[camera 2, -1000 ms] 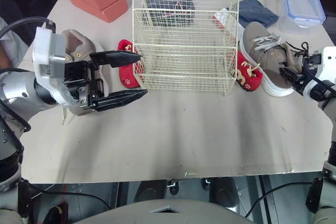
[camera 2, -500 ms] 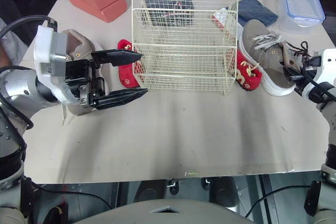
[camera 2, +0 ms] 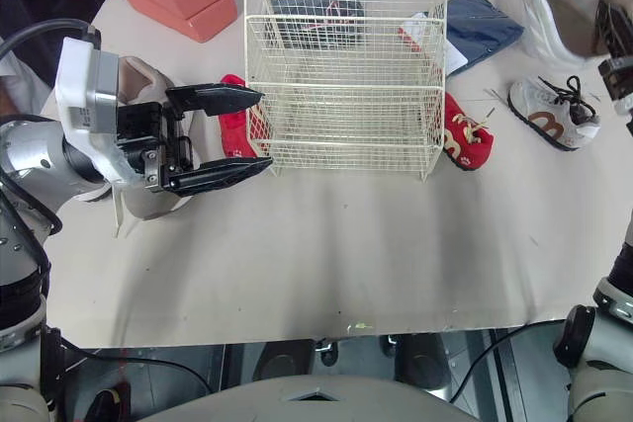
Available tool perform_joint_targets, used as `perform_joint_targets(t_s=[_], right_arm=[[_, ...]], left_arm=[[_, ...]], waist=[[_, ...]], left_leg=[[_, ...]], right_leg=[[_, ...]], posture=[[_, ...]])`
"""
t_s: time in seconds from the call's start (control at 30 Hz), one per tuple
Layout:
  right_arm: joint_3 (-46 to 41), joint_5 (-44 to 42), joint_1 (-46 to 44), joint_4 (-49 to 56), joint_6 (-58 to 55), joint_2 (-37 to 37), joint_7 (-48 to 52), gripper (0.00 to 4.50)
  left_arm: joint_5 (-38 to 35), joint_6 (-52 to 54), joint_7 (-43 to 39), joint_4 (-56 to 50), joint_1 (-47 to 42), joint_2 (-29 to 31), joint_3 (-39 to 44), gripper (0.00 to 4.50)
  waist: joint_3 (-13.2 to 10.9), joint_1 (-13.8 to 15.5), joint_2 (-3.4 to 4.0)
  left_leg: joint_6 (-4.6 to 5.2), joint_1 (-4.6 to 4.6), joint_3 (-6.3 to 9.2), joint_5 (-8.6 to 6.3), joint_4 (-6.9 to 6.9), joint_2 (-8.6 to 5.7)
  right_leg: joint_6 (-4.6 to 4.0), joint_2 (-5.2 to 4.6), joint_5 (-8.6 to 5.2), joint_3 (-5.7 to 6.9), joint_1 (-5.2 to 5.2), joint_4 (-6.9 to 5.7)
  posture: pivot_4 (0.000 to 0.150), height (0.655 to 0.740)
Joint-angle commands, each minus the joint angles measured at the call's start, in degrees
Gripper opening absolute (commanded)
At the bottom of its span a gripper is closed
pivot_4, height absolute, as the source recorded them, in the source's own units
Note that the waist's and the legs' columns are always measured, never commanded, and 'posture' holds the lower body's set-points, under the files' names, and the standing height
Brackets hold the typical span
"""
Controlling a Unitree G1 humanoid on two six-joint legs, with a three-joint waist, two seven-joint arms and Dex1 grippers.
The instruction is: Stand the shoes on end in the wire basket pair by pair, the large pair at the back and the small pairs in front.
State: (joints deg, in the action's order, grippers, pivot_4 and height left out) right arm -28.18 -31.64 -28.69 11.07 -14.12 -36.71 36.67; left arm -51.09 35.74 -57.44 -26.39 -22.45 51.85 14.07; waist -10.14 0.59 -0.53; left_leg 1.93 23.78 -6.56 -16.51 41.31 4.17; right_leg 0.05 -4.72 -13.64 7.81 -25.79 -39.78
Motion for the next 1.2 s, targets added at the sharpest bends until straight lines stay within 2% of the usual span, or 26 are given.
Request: perform_joint_targets(t_s=[0.03, 0.17, 0.33, 0.57, 0.77, 1.03, 1.2], right_arm=[[6.8, 3.4, -2.1, 5.2, 9.2, -2.9, 8.3, 0.00], [13.6, 8.5, -6.0, 3.5, 20.5, -4.9, 16.1, 0.00], [17.4, 15.1, -11.4, -7.5, 38.7, -8.2, 23.8, 0.00], [22.1, 16.2, -18.1, -17.8, 59.4, -9.9, 31.0, 0.00], [27.1, 13.7, -19.7, -14.6, 64.8, -9.9, 33.1, 0.00], [32.8, 13.1, -23.0, -14.5, 71.2, -9.9, 35.2, 0.00], [35.7, 15.5, -25.7, -16.2, 75.8, -8.5, 34.1, 0.00]], left_arm=[[0.4, -2.8, -2.2, 3.6, -0.3, 0.9, 4.9, 4.50], [1.0, -4.8, -5.5, 9.3, 0.4, 2.5, 9.6, 4.50], [1.5, -6.0, -8.1, 11.9, 0.8, 4.5, 12.7, 4.50], [0.1, -5.8, -9.2, 13.6, -1.6, 5.3, 14.4, 4.50], [-0.7, -4.4, -9.7, 14.2, -6.9, 5.0, 11.3, 4.50], [-0.6, 1.4, -12.4, 14.1, -13.3, 5.9, 2.2, 4.50], [-2.6, 10.1, -10.9, 12.6, -17.4, 5.4, -3.6, 4.50]], waist=[[0.0, 0.0, 0.00], [0.0, -0.2, -0.01], [-0.2, 0.3, -0.13], [-0.3, -0.1, -0.21], [-0.3, -0.8, -0.22], [-0.3, -0.9, -0.23], [-0.3, -1.0, -0.24]], left_leg=[[0.00, 0.00, 0.00, 0.00, 0.00, 0.00], [0.00, -0.01, 0.00, 0.00, 0.01, 0.03], [0.00, 0.04, -0.01, 0.00, 0.02, 0.00], [-0.01, 0.05, -0.05, 0.02, 0.06, 0.01], [-0.06, 0.04, -0.04, 0.05, 0.11, 0.03], [-0.06, 0.04, -0.03, 0.05, 0.14, 0.02], [-0.06, 0.04, -0.05, 0.05, 0.15, 0.02]], right_leg=[[0.00, 0.00, 0.00, 0.00, 0.00, 0.00], [0.00, 0.00, 0.00, 0.02, 0.00, -0.01], [0.00, -0.07, 0.00, 0.14, -0.02, 0.04], [-0.02, -0.15, 0.01, 0.12, -0.03, -0.02], [-0.20, -0.14, 0.12, 0.11, -0.03, -0.08], [-0.22, -0.13, 0.13, 0.11, -0.02, -0.11], [-0.22, -0.12, 0.13, 0.09, -0.03, -0.13]], posture=[[0.150, 0.6860], [0.150, 0.6860], [0.150, 0.6860], [0.150, 0.6860], [0.150, 0.6860], [0.150, 0.6860], [0.150, 0.6860]])
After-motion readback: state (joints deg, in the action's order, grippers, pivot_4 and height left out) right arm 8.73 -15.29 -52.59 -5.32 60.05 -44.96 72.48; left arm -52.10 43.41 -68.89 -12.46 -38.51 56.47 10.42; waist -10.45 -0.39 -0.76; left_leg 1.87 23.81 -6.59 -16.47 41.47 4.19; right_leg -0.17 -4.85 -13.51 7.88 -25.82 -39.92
